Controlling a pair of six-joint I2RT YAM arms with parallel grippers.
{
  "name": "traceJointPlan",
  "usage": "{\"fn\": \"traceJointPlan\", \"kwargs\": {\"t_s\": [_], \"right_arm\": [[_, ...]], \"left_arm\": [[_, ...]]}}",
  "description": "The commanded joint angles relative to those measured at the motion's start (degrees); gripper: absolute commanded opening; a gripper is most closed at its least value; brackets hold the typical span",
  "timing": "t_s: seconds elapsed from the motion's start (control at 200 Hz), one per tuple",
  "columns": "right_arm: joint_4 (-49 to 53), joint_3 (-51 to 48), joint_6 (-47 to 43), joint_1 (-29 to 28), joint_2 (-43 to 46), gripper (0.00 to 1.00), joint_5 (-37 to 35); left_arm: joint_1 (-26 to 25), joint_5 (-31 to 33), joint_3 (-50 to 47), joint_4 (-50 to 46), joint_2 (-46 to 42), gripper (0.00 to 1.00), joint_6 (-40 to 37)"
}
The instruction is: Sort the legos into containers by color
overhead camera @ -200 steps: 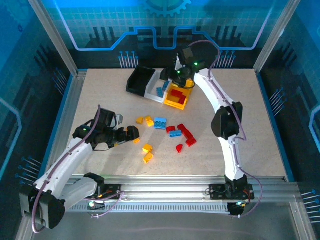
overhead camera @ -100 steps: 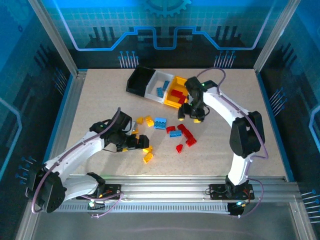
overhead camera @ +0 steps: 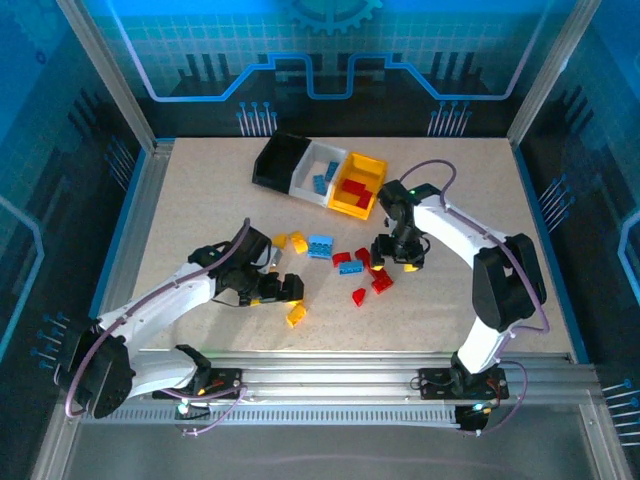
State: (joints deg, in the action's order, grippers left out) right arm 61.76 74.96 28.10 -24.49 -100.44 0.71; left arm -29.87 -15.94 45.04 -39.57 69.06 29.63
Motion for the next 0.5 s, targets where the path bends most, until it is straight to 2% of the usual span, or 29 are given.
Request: {"fn": "traceJointPlan", "kwargs": {"t_s": [0.0,0.2,0.495], "right_arm": [[-0.1,1.1,-5.6,-1.4,-2.9,0.72,-1.4],[0.8,2.5,-11.6,-4.4,-7.2,0.73,-3.9],[-0.1,2.5,-13.7,-5.2,-9.8,0.75,-5.9]], "left_arm": [[-0.4,-1.0,-0.6,1.0,-0.1,0.99,1.3],[-0.4,-0.9,-0.5,0.8,0.2,0.99,1.2],[-0.4,-0.8,1.0,0.0,1.4,0.99,0.6]]}}
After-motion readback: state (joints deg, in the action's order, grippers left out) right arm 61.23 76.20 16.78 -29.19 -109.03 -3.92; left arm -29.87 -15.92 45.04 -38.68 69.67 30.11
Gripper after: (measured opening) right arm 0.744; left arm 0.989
